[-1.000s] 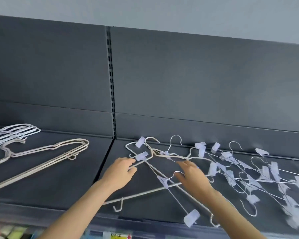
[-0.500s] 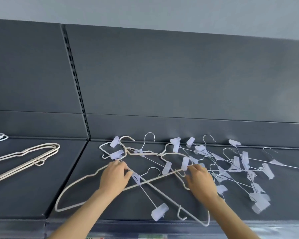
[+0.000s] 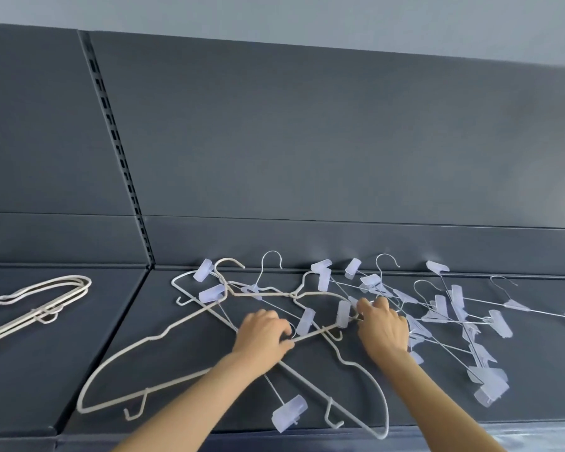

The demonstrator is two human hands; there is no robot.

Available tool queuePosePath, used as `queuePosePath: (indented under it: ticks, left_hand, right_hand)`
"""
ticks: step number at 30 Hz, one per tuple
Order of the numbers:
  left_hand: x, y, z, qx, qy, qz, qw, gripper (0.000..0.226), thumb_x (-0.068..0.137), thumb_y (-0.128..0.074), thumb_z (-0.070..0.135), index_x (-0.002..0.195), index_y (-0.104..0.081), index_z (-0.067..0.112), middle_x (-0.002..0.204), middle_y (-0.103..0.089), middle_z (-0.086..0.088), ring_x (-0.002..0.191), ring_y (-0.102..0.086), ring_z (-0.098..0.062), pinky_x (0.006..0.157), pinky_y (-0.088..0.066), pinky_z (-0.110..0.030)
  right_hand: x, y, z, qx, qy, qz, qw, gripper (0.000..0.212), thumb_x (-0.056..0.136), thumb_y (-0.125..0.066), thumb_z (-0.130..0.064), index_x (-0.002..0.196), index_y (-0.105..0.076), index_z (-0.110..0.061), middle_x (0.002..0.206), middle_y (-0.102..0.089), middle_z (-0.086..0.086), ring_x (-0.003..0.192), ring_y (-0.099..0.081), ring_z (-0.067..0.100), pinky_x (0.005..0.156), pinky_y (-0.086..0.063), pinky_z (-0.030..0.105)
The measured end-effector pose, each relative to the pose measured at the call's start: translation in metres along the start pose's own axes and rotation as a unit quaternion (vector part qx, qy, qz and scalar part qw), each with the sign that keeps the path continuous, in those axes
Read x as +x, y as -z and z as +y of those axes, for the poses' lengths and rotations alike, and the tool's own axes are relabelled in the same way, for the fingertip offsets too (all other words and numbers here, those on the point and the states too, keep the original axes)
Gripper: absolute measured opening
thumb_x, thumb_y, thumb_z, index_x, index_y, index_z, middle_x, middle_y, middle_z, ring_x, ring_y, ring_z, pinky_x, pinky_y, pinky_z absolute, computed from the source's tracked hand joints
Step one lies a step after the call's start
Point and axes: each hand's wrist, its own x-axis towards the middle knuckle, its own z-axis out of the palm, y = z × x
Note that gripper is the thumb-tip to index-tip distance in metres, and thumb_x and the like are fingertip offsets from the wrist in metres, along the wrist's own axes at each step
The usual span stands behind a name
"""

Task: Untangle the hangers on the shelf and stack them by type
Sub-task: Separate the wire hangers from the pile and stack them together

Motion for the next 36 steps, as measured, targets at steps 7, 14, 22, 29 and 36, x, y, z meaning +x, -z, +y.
queuePosePath:
  ticks: [7, 14, 22, 29, 36]
  left_hand:
    - [0.012, -0.009, 0.008, -0.063, 0.019, -0.029, 0.997, 0.015, 0.089, -0.055, 0.024, 0.096, -0.066, 0.017, 0.093, -0.071, -0.001, 0.092, -0.060, -0.022, 0.082, -0.038, -0.025]
    - [0.014, -0.005, 0.011, -0.064, 0.010, -0.043, 0.997, 0.017, 0.087, -0.057, 0.023, 0.091, -0.069, 0.012, 0.095, -0.070, -0.004, 0.095, -0.058, -0.023, 0.073, -0.033, -0.024]
    - [0.011, 0.002, 0.001, -0.052, 0.000, -0.042, 0.998, 0.017, 0.087, -0.057, 0.028, 0.091, -0.070, 0.018, 0.091, -0.070, -0.001, 0.092, -0.057, -0.020, 0.088, -0.038, -0.027]
    - [-0.006, 0.019, -0.042, -0.135, 0.073, 0.093, 0.984, 0.019, 0.091, -0.048, 0.020, 0.094, -0.066, 0.016, 0.083, -0.057, 0.004, 0.091, -0.050, -0.016, 0.079, -0.039, -0.027]
    - [-0.036, 0.023, -0.122, -0.017, 0.245, 0.138, 0.960, 0.025, 0.090, -0.052, 0.022, 0.113, -0.058, 0.012, 0.111, -0.061, -0.007, 0.104, -0.053, -0.027, 0.085, -0.043, -0.035]
  right_hand:
    - [0.012, 0.007, 0.018, 0.102, -0.016, 0.018, 0.995, 0.020, 0.089, -0.046, -0.015, 0.093, -0.066, -0.017, 0.109, -0.052, 0.005, 0.087, -0.060, 0.031, 0.068, -0.037, 0.029]
    - [0.022, 0.015, 0.031, 0.113, -0.056, 0.039, 0.991, 0.026, 0.087, -0.046, -0.011, 0.086, -0.070, -0.021, 0.110, -0.053, 0.004, 0.087, -0.060, 0.033, 0.069, -0.033, 0.028]
    - [0.023, 0.008, 0.054, 0.023, -0.085, 0.001, 0.996, 0.024, 0.082, -0.049, -0.013, 0.093, -0.069, -0.021, 0.114, -0.056, 0.006, 0.102, -0.057, 0.028, 0.088, -0.038, 0.031]
    - [-0.012, 0.013, -0.030, 0.141, 0.128, 0.089, 0.978, 0.018, 0.083, -0.052, -0.010, 0.087, -0.069, -0.013, 0.093, -0.061, 0.006, 0.094, -0.056, 0.033, 0.077, -0.040, 0.037]
    - [-0.068, 0.000, -0.136, 0.135, 0.280, -0.052, 0.949, 0.030, 0.091, -0.048, -0.034, 0.094, -0.061, -0.007, 0.102, -0.060, 0.010, 0.099, -0.055, 0.027, 0.073, -0.036, 0.030]
